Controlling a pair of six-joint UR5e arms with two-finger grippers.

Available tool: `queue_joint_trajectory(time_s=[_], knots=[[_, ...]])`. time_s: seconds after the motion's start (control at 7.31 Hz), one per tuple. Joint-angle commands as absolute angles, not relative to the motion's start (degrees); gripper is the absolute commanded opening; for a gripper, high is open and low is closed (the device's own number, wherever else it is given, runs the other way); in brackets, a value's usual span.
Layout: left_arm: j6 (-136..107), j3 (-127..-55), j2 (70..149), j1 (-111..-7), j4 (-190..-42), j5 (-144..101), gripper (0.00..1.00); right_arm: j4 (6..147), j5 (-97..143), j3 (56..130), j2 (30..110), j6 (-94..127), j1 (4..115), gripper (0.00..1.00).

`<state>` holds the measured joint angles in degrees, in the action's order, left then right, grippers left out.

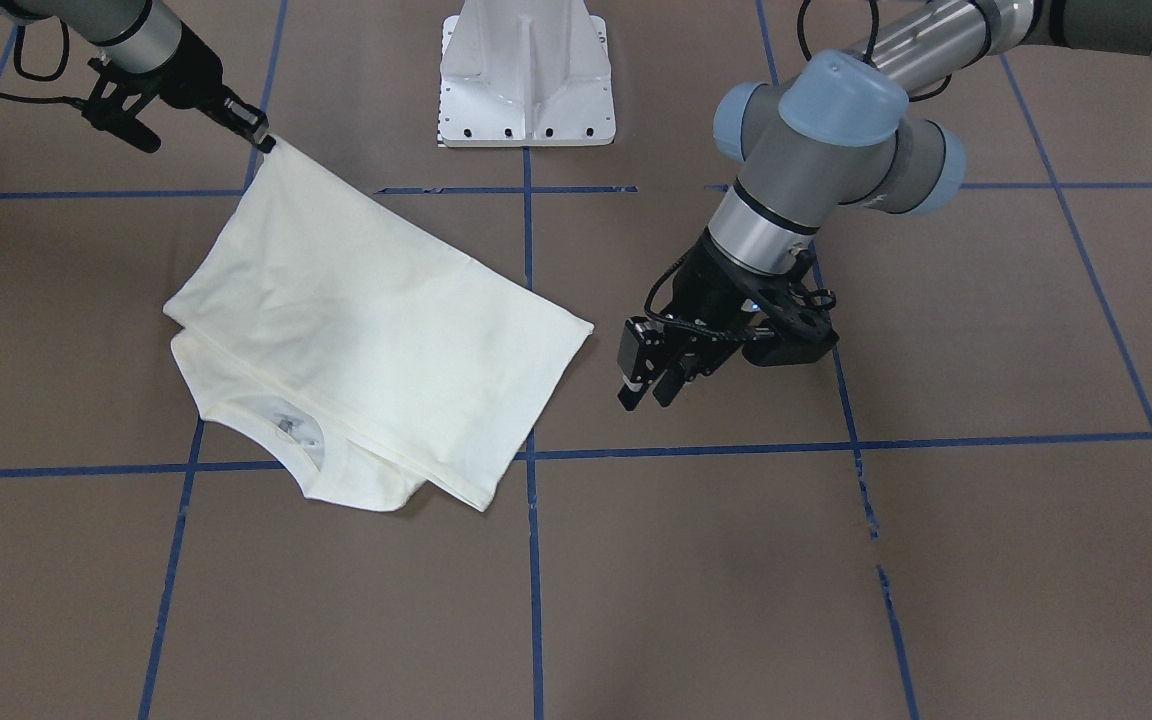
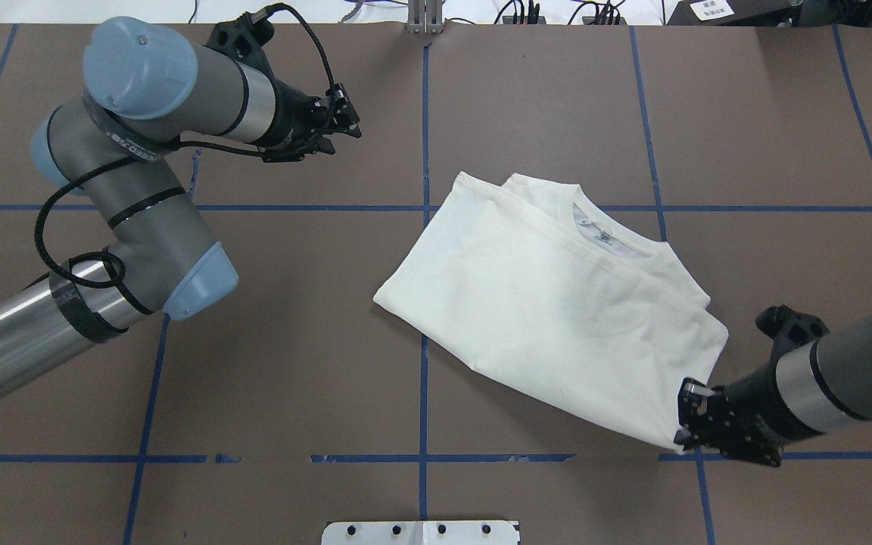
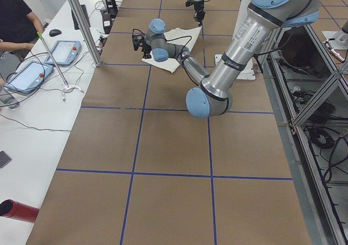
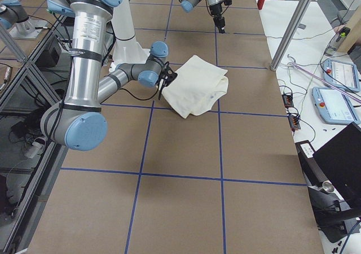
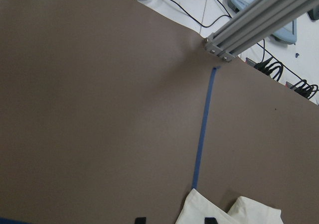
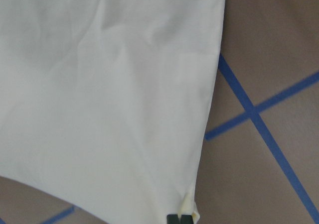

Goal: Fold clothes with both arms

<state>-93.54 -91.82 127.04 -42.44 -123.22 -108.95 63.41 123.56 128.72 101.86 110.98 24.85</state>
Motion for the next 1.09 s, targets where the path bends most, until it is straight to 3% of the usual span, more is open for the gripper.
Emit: queue_joint_trajectory(time_s=[0.0, 0.14, 0.41, 0.68, 0.96], knots=[[-100.6, -96.7, 125.5, -36.3, -123.0, -109.5, 0.58, 63.5, 124.9, 130.6, 104.3, 112.7, 14.6, 0.97], [-102.5, -96.9, 125.2, -33.8, -121.6, -109.5, 0.6, 63.5, 124.9, 130.5, 104.0, 112.8, 15.2, 1.0], [-102.8, -94.8, 125.2, -29.1, -117.5, -109.1, 0.64, 63.5, 124.9, 129.7, 100.8, 112.4, 26.6, 1.0], [-103.8, -90.7, 126.0, -28.5, -117.9, -109.1, 0.68, 63.5, 124.9, 123.7, 94.5, 109.7, 36.7, 1.0], [-103.8, -88.3, 127.0, -28.0, -118.1, -109.2, 0.67, 63.5, 124.9, 120.9, 94.0, 106.8, 37.1, 1.0]])
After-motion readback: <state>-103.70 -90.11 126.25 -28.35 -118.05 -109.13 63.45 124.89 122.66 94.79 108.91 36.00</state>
